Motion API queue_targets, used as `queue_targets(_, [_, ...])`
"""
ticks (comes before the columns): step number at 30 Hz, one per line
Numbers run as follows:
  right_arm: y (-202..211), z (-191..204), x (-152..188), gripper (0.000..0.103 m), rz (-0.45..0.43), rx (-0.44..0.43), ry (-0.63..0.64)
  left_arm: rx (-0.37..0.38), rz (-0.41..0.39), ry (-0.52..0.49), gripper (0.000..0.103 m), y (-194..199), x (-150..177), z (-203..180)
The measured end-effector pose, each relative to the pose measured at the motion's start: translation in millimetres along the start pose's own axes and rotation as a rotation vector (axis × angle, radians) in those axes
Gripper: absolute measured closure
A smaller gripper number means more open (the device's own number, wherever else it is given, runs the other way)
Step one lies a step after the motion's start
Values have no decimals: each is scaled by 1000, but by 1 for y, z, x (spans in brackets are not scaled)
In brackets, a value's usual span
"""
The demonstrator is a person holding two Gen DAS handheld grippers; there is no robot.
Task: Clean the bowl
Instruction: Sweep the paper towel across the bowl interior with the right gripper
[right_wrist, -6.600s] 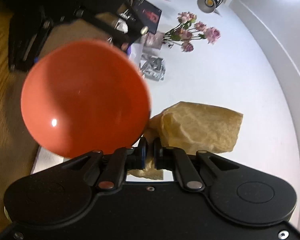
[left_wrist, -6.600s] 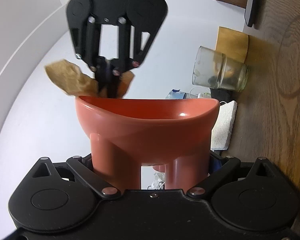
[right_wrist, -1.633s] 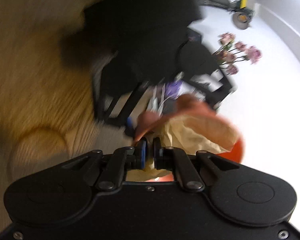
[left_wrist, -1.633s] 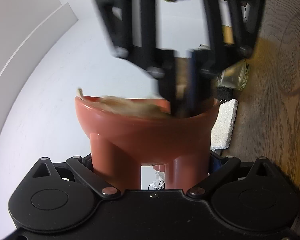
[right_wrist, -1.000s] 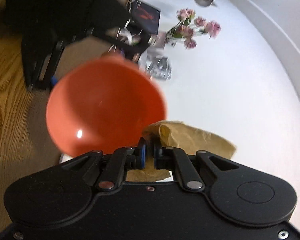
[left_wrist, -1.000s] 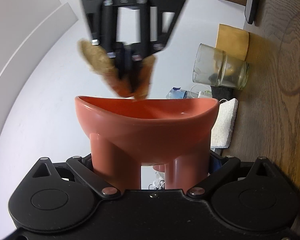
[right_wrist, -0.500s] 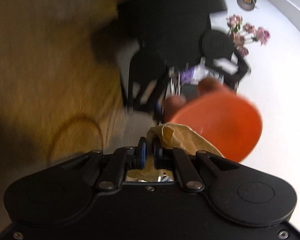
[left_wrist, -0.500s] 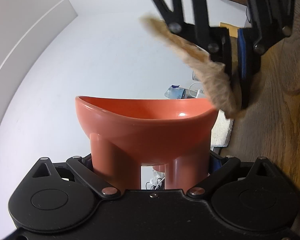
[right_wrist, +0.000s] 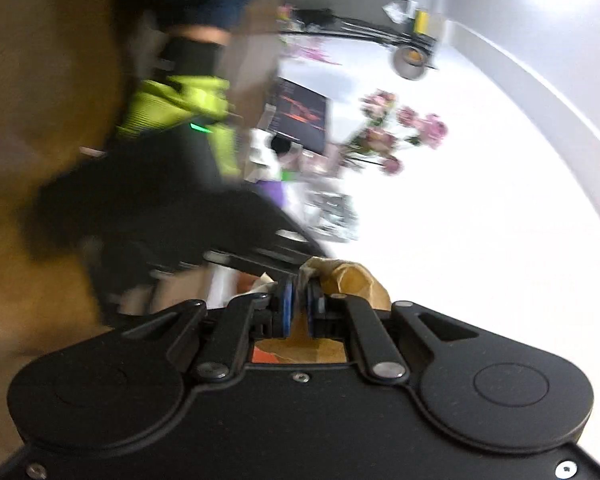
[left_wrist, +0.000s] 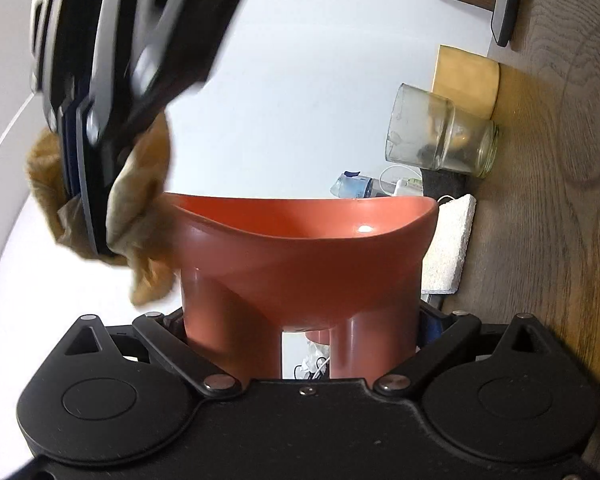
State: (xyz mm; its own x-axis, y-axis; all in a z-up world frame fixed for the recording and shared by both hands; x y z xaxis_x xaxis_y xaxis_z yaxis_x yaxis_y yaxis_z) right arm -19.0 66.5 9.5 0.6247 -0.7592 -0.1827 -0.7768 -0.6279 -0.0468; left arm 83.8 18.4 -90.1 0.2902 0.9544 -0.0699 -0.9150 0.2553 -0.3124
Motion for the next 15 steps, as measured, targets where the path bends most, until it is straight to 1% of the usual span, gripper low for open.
queue_targets(2, [-16, -13, 2, 97, 13, 25, -13, -2, -1, -2, 6, 1, 0, 0])
queue_targets(4, [-23, -22, 11, 97, 38, 57, -22, -4, -2, -4, 6, 2, -1, -1])
queue_targets(7, [-19, -28, 33, 97, 81, 93, -12, -7, -3, -8, 6, -1, -4, -4])
queue_targets(8, [-26, -31, 33, 97, 93, 96, -10, -9, -4, -9, 6, -2, -5, -5])
queue_targets(9, [-29, -33, 42, 97, 114, 101, -8, -9, -4, -10, 6, -7, -8, -9])
queue_targets(10, [-31, -33, 53, 97, 143, 102, -12, -9, -5, -11, 6, -11, -10, -11])
queue_targets(11, [-26, -27, 57, 97, 151, 101, -13, -10, -5, -12, 6, -11, -11, -12])
queue_targets(12, [-35, -25, 61, 97, 176, 95, -13, -11, -6, -12, 7, -11, -11, -12])
queue_targets(13, [-36, -21, 71, 97, 202, 89, -6, -13, -6, -14, 6, -11, -11, -13])
queue_targets(14, [-20, -16, 77, 97, 208, 87, -5, -15, -7, -16, 7, -10, -11, -13])
queue_targets(15, [-21, -12, 85, 97, 228, 80, -6, -19, -9, -20, 7, -10, -12, -14])
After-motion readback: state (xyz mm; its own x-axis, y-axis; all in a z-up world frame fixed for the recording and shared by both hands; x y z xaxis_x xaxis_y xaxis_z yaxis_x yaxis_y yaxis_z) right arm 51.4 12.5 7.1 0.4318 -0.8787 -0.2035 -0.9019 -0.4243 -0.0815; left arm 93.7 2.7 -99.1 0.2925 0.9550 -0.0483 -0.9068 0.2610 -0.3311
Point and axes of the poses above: each gripper's, at about its wrist camera, not at the fingertips, and y roughly against the way its jaws point, z to its left, x to its underside, the point moved 7 cm from there along -y, roughly the way its jaws point, and after that the axes turned 12 degrees about -y, right-handed, at the moved point
